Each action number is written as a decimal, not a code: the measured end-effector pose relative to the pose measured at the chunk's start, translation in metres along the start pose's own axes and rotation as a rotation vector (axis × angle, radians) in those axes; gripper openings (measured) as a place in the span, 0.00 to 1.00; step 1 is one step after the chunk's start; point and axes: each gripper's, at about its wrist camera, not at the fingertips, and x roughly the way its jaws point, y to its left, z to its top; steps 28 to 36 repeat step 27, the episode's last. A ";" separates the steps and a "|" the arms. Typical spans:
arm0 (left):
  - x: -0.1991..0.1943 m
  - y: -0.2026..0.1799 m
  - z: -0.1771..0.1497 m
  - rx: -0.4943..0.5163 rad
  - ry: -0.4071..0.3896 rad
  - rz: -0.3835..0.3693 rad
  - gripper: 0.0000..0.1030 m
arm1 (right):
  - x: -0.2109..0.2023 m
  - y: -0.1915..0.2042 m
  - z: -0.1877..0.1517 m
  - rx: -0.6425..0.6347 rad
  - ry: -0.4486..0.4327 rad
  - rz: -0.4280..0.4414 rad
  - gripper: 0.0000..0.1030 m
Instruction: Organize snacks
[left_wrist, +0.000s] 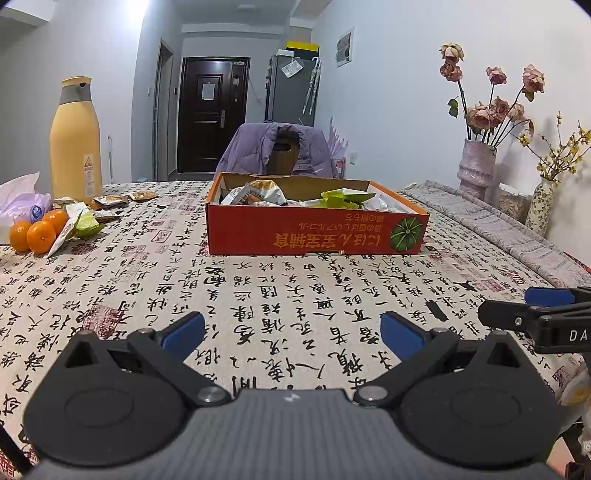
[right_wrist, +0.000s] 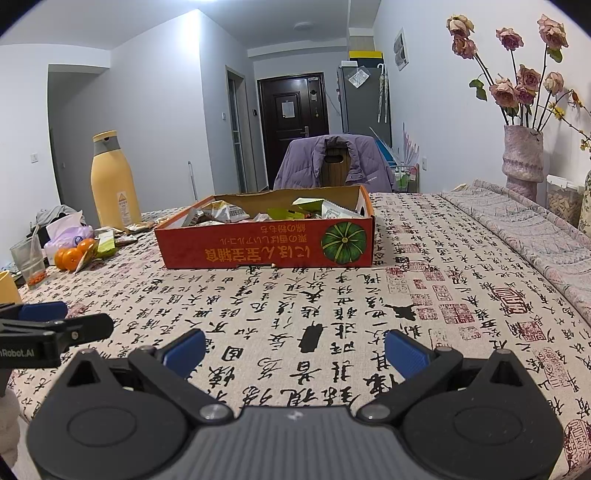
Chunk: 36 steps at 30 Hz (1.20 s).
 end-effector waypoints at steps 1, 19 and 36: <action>0.000 0.000 0.000 0.000 0.000 -0.001 1.00 | 0.000 0.000 0.000 0.000 0.000 0.000 1.00; -0.002 -0.001 0.000 0.000 0.001 -0.011 1.00 | 0.000 0.000 0.000 0.000 0.001 0.000 1.00; -0.003 0.001 0.000 -0.009 -0.008 -0.023 1.00 | 0.000 0.001 0.000 -0.001 0.004 0.001 1.00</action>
